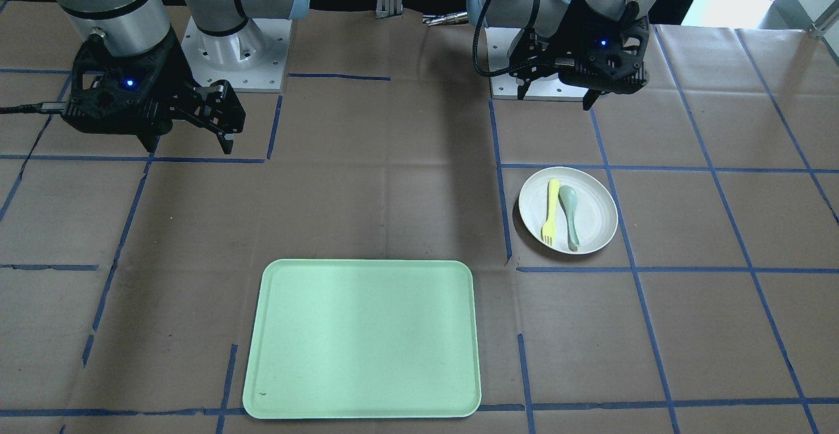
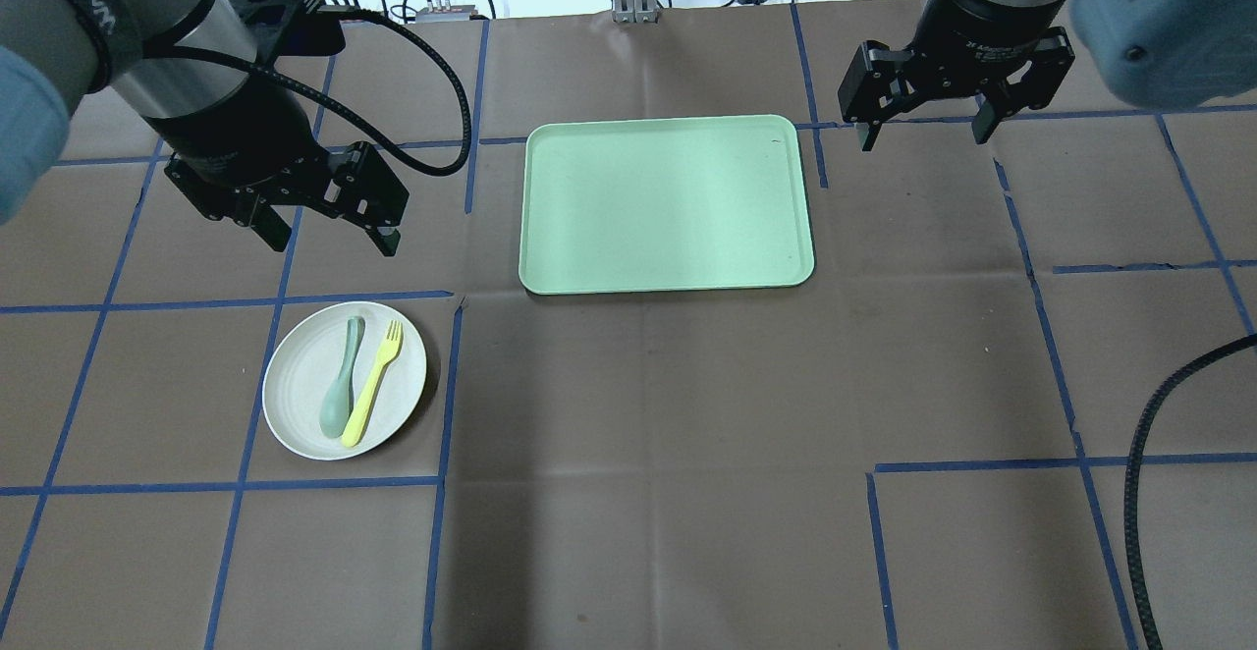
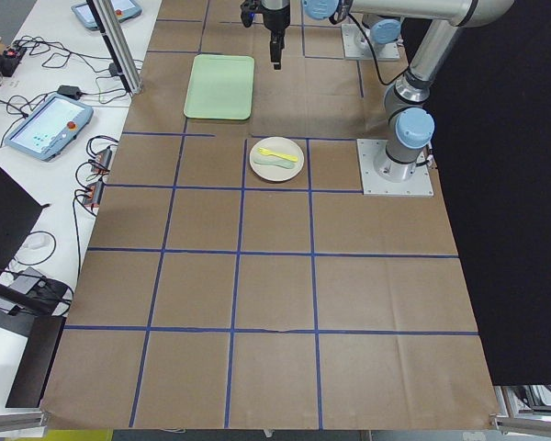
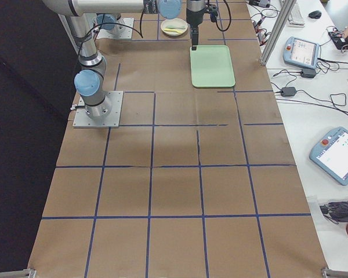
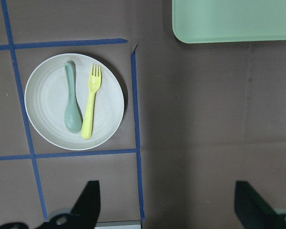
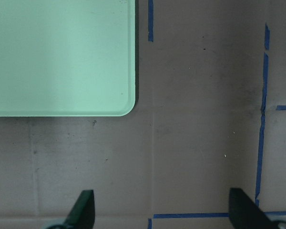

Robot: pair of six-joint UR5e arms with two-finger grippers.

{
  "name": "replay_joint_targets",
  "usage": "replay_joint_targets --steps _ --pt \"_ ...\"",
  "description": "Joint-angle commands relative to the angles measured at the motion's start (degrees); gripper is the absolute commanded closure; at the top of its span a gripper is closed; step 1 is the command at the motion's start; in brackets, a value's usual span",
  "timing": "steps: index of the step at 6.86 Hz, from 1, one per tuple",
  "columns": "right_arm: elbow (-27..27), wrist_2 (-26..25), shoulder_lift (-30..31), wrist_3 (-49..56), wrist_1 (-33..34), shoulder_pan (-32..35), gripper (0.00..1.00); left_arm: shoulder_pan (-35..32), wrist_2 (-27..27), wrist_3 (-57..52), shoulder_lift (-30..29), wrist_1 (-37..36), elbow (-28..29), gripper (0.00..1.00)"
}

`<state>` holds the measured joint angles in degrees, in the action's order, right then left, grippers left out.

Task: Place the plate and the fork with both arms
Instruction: 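Move the left gripper down toward the white plate's rim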

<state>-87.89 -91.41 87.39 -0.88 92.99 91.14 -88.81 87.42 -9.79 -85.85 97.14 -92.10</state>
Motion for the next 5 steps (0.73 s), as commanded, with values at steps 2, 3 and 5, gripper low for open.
replay_joint_targets --steps 2,3,5 --pt "0.0 0.0 0.1 0.0 0.0 0.0 0.00 8.9 -0.3 -14.0 -0.4 -0.4 -3.2 0.01" --pt "0.0 0.0 0.0 0.0 0.0 0.0 0.00 13.4 -1.2 -19.3 -1.0 -3.5 -6.0 0.01" --pt "0.0 0.0 0.0 0.0 0.0 0.0 0.00 19.1 -4.1 -26.3 -1.6 -11.3 -13.0 0.01"
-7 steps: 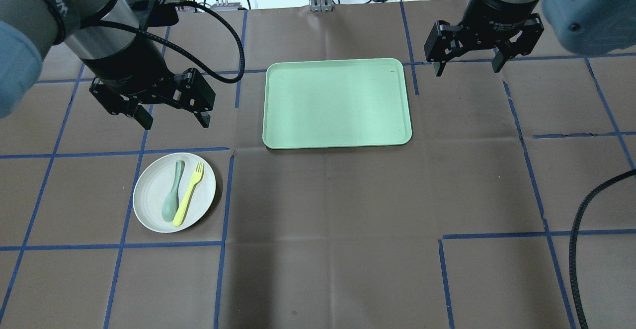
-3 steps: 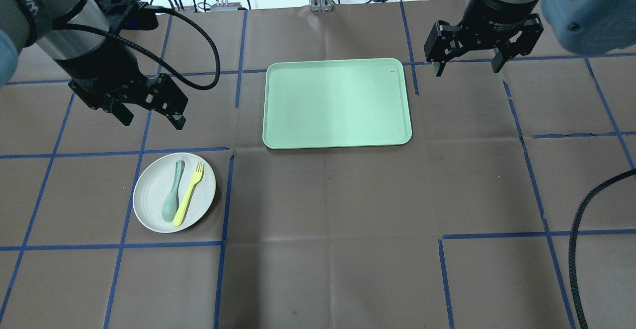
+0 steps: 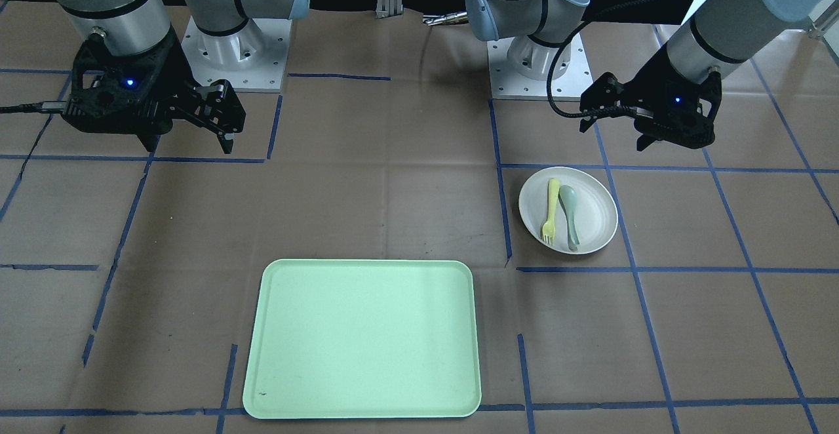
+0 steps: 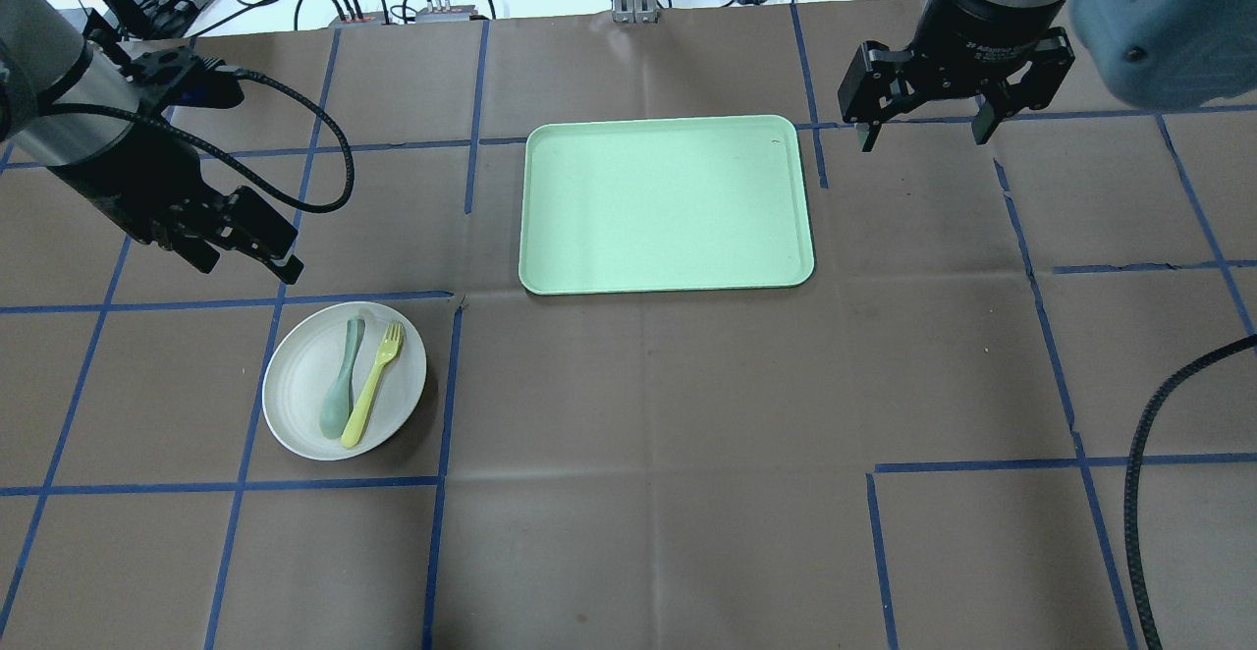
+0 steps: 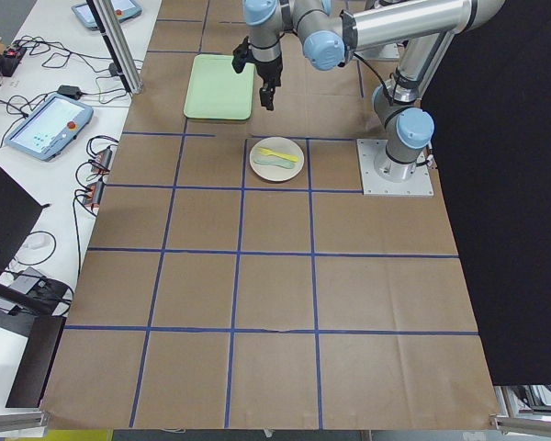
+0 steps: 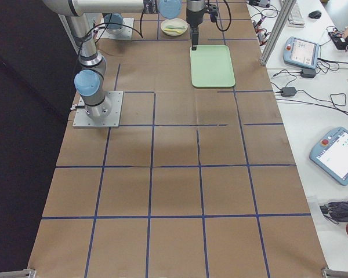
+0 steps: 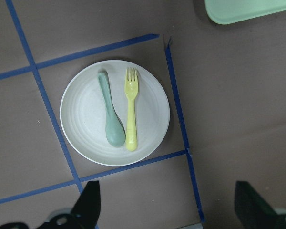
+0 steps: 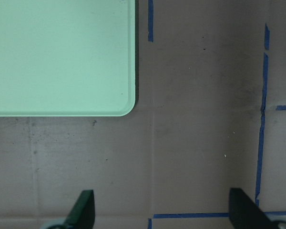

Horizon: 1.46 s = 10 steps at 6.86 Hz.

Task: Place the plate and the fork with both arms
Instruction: 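Lower the left gripper and grasp the white plate's rim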

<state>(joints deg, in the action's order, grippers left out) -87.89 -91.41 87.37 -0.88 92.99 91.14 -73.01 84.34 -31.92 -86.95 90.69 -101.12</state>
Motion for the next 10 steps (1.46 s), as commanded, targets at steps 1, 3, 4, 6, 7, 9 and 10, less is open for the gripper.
replay_joint_targets --steps 1,3,4,6,7,9,10 --pt "0.0 0.0 0.1 0.0 0.0 0.0 0.00 4.1 -1.2 -6.0 -1.4 -8.6 -7.0 0.01" --pt "0.0 0.0 0.1 0.0 0.1 0.0 0.00 8.8 -6.0 -7.9 -6.1 -9.8 -8.0 0.01" --pt "0.1 0.0 0.1 0.0 0.1 0.0 0.00 11.0 -6.4 -12.9 -9.6 -10.5 -7.9 0.01" --pt "0.1 0.0 0.0 0.0 0.1 0.0 0.00 14.6 -9.8 -17.9 -16.9 -12.9 -7.7 0.03" --pt "0.1 0.0 0.1 0.0 0.1 0.0 0.00 15.6 -10.2 -23.4 -18.7 -12.9 -8.3 0.03" --pt "0.2 0.0 0.1 0.0 0.1 0.0 0.00 17.0 -10.2 -31.3 -22.2 -12.8 -8.7 0.06" --pt "0.2 0.0 0.1 0.0 0.1 0.0 0.00 18.3 -10.2 -32.1 -24.1 -12.9 -8.6 0.04"
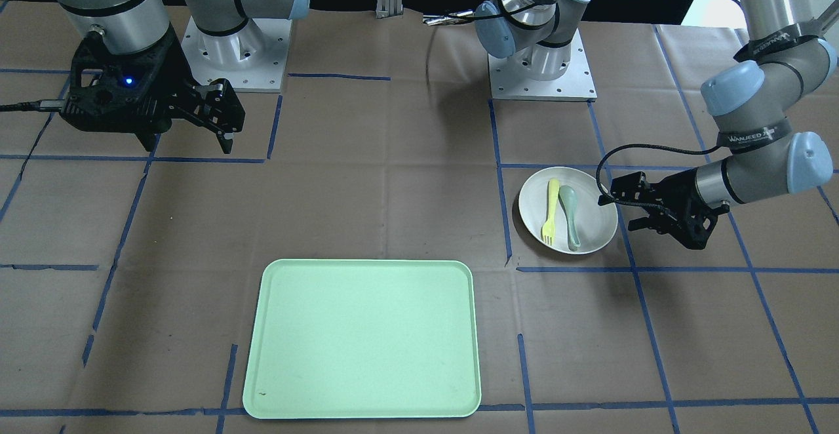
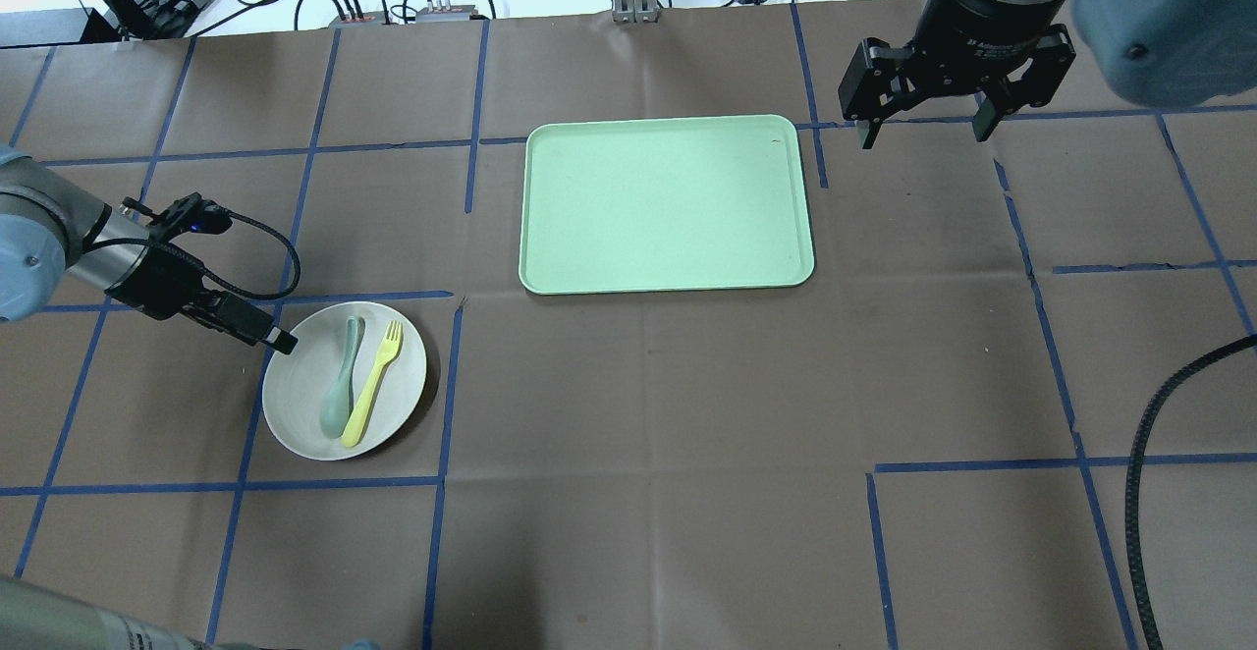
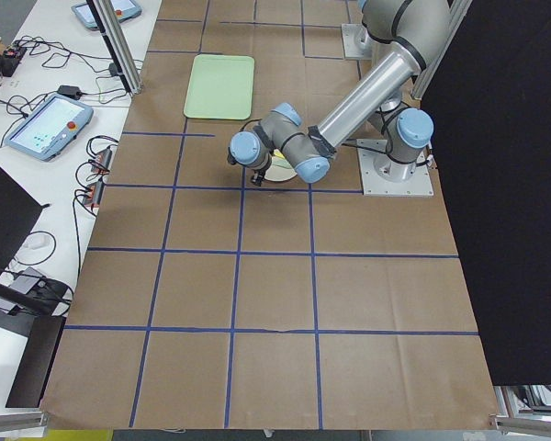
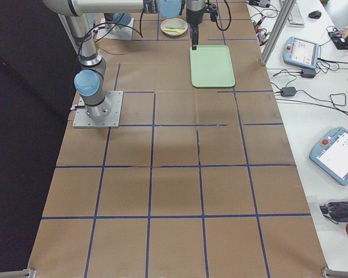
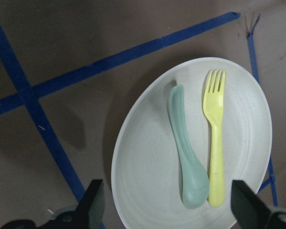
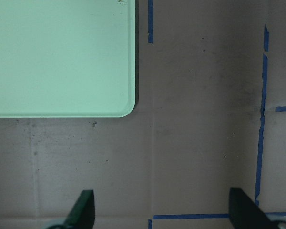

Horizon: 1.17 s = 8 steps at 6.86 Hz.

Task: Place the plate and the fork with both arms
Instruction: 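Lower the left gripper and grasp the white plate's rim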

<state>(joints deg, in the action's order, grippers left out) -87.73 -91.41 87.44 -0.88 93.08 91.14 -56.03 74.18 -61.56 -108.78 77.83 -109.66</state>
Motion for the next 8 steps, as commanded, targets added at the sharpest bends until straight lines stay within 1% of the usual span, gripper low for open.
replay_joint_targets --steps 1,2,3,6,7,8 --pt "0.0 0.0 -0.1 0.0 0.0 0.0 0.00 2.2 -0.2 -2.6 -3.3 0.0 -0.1 0.04" --pt "0.0 0.0 0.0 0.0 0.0 0.0 0.00 2.4 -2.3 -2.5 -3.5 0.3 -0.3 0.07" --pt "0.0 0.0 -0.1 0.0 0.0 0.0 0.00 2.4 -2.5 -2.3 -3.5 0.4 -0.6 0.17" --pt "0.0 0.0 0.0 0.0 0.0 0.0 0.00 2.4 -2.5 -2.2 -3.5 0.5 -0.6 0.63" --pt "0.0 0.0 0.0 0.0 0.0 0.0 0.00 2.4 -2.5 -2.2 -3.5 0.7 -0.6 0.77" --pt "0.0 0.0 -0.1 0.0 0.0 0.0 0.00 2.4 -2.6 -2.1 -3.5 0.8 -0.6 0.81"
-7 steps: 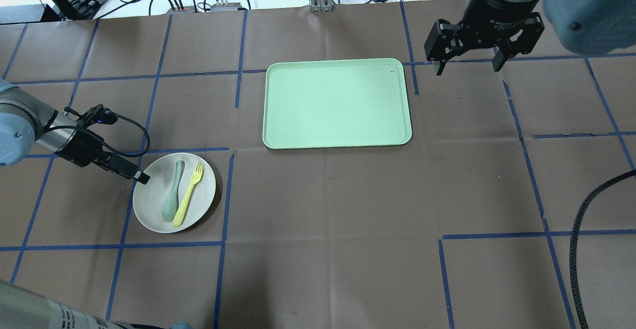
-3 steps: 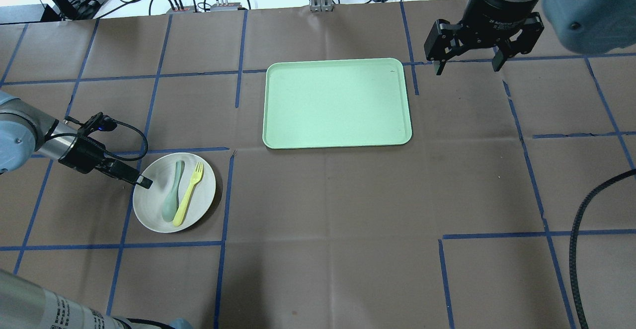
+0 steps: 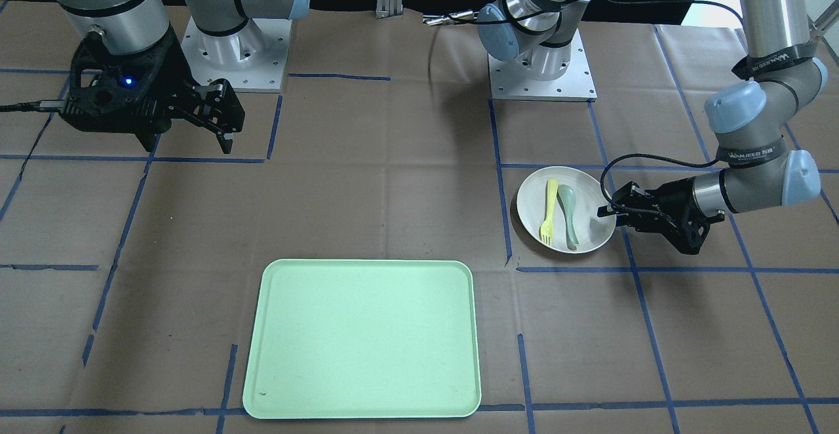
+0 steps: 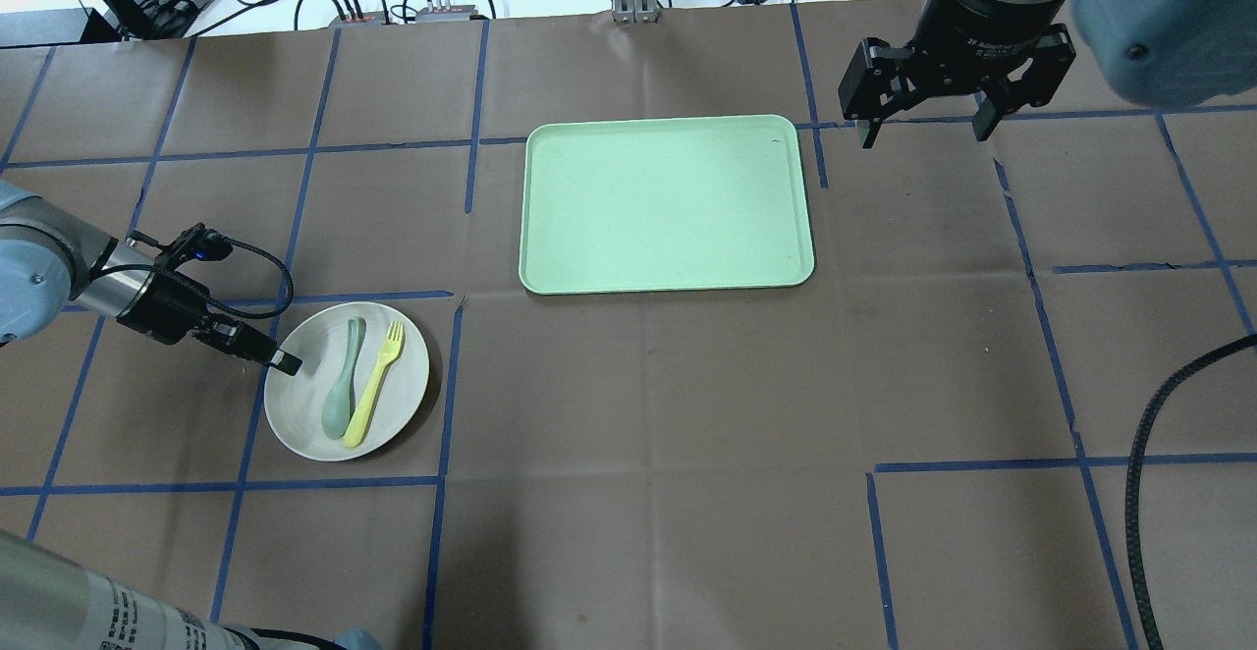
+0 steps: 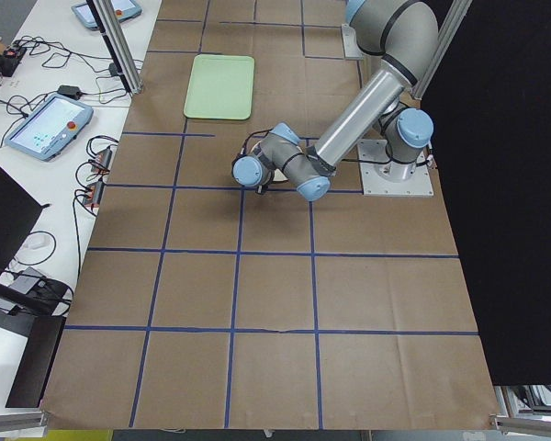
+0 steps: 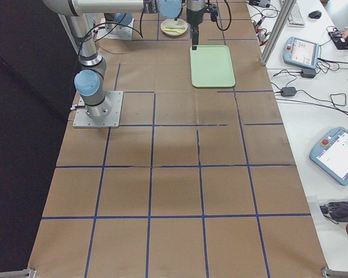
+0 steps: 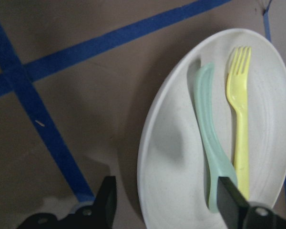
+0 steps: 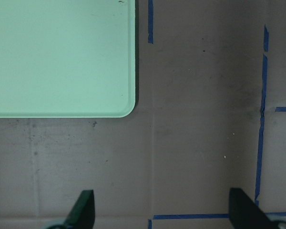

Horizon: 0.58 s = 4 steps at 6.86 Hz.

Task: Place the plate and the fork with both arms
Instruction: 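Lower the left gripper and grasp the white plate's rim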

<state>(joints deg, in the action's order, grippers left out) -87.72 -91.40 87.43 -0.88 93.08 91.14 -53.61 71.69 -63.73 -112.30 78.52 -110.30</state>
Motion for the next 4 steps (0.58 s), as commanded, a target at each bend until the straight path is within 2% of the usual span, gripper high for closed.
replay_joint_targets --steps 1,4 --pt "0.0 0.0 0.0 0.0 0.0 0.0 0.00 0.0 -0.1 0.1 0.1 0.1 0.0 0.83" --pt "0.0 0.0 -0.1 0.0 0.0 0.0 0.00 -0.2 -0.2 1.0 0.8 0.4 -0.1 0.84"
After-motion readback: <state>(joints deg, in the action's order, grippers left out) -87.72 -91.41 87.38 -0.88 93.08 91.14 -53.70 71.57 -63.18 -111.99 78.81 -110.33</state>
